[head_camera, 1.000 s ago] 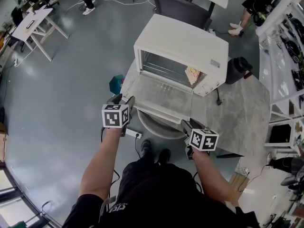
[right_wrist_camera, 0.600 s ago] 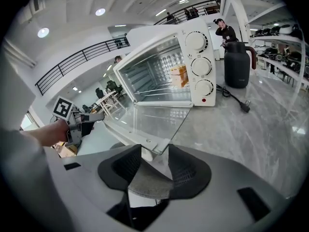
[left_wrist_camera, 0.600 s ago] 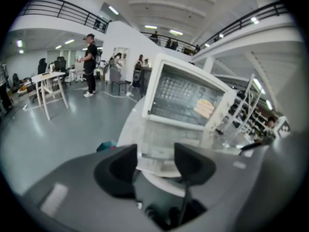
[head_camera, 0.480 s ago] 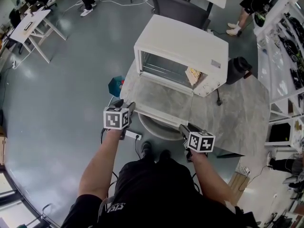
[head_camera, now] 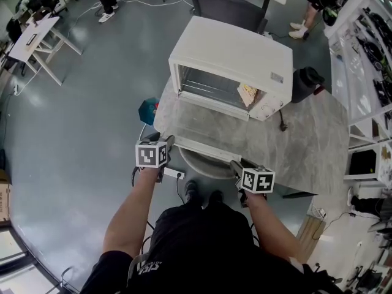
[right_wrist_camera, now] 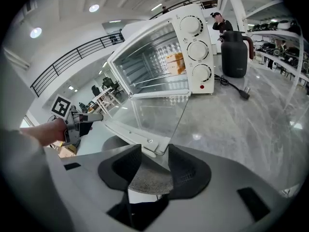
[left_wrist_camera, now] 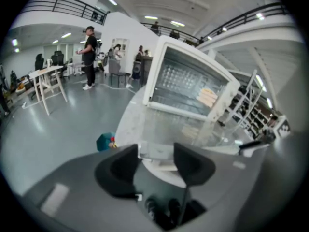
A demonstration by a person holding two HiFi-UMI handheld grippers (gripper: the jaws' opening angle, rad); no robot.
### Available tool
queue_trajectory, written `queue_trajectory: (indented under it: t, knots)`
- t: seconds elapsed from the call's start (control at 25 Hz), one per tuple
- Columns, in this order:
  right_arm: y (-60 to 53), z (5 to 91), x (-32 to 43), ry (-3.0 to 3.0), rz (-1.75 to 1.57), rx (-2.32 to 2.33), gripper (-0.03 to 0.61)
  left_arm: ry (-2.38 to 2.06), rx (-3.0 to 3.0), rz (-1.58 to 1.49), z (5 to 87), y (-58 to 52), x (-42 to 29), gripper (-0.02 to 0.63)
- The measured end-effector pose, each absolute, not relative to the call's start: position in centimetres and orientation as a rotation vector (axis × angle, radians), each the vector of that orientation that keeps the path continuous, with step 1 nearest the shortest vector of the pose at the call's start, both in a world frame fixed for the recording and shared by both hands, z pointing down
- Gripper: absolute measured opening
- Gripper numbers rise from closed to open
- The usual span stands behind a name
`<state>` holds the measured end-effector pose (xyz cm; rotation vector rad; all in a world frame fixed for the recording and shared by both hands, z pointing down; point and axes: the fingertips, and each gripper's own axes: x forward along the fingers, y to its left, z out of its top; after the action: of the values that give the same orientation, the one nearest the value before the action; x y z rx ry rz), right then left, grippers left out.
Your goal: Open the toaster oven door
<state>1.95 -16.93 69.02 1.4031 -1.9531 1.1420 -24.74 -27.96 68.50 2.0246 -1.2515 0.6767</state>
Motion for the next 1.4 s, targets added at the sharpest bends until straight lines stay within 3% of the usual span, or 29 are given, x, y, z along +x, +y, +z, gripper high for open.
queue_trajectory:
  t: [0.76,1.4]
  knots:
    - [-16.9,67.3,0.7,-1.943,1.119,1.394,0.15,-1.164,2.059,0.7,70.2,-27.6,-24.6,0.241]
    - [-19.8,65.4,3.8,-2.138,1.097,1.251,0.117,-1.403,2.046,0.656,64.0,-28.1,-23.6,0.23]
